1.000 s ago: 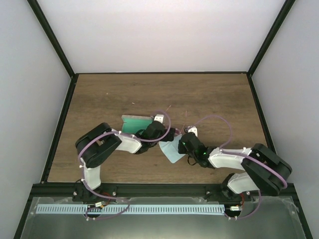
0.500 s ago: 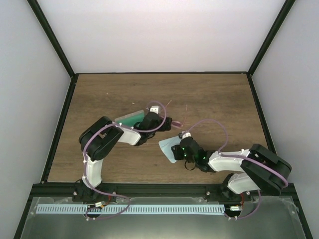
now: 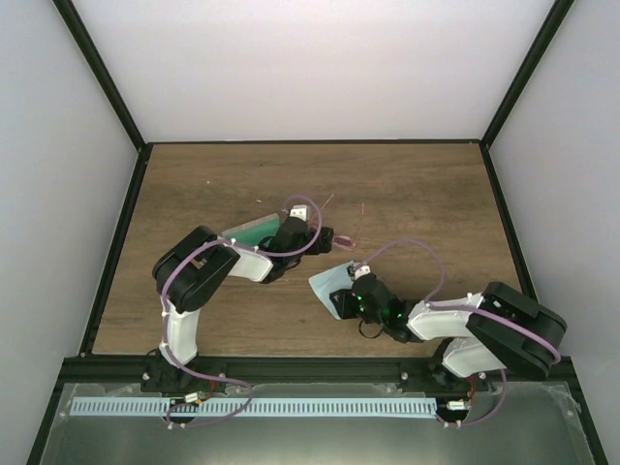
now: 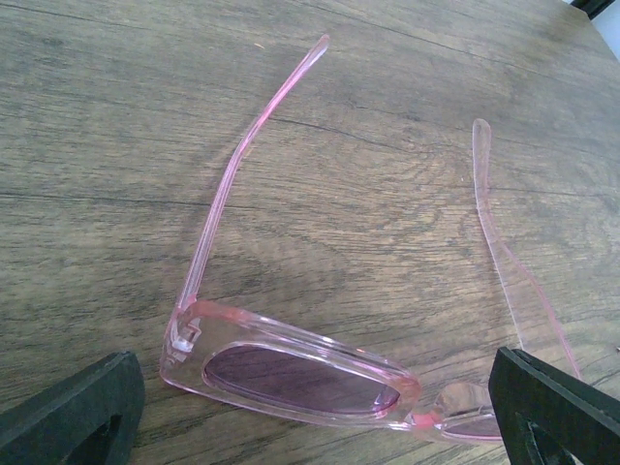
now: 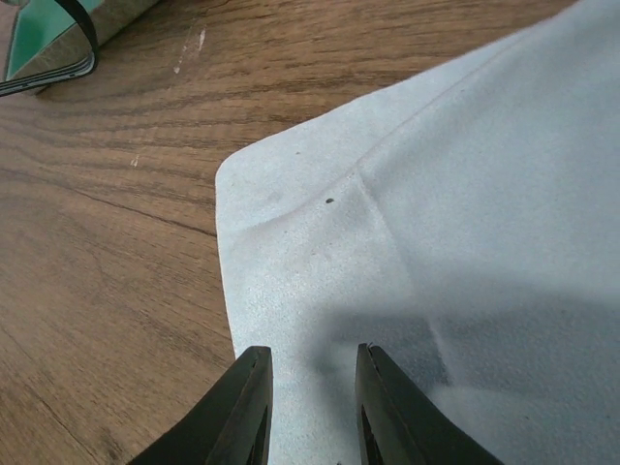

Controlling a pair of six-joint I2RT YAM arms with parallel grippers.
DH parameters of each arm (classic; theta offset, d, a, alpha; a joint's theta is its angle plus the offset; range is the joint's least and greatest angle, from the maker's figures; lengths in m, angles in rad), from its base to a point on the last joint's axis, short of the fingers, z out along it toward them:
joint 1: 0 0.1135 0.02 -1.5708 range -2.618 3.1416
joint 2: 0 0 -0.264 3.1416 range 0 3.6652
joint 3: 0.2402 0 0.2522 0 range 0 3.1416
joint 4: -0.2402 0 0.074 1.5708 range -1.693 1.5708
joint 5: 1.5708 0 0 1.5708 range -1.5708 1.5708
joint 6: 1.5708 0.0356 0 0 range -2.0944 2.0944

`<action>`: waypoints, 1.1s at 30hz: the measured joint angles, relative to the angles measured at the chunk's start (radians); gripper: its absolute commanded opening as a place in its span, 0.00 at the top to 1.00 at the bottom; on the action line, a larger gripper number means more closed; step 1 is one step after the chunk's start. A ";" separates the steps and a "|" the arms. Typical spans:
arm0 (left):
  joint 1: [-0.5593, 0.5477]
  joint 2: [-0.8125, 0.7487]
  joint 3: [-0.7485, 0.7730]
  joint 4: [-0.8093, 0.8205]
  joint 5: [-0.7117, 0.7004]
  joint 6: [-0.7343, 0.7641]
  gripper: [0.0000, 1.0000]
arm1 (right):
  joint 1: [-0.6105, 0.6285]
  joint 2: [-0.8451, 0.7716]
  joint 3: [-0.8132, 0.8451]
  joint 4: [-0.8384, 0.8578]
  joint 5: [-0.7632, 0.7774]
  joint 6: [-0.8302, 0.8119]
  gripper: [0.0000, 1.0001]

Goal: Organize the sunglasses
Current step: Adjust the glasses cleaning cloth at the center of the board.

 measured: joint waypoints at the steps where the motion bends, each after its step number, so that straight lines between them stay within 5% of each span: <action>1: 0.000 -0.001 -0.001 0.000 0.000 0.000 0.00 | 0.000 -0.010 -0.005 -0.005 0.003 0.005 0.74; 14: 0.002 -0.012 -0.024 0.015 0.023 -0.001 0.00 | -0.019 -0.178 -0.011 -0.268 0.121 0.083 0.69; 18: 0.001 -0.016 -0.038 0.035 0.038 -0.001 0.12 | -0.024 -0.227 -0.014 -0.330 0.148 0.090 0.69; 23: -0.058 -0.068 -0.064 -0.035 -0.009 0.021 0.30 | -0.024 -0.447 -0.043 -0.423 0.200 0.095 0.64; 33: -0.157 -0.122 -0.037 -0.067 0.107 0.021 0.30 | -0.041 -0.815 -0.036 -0.655 0.346 0.100 0.60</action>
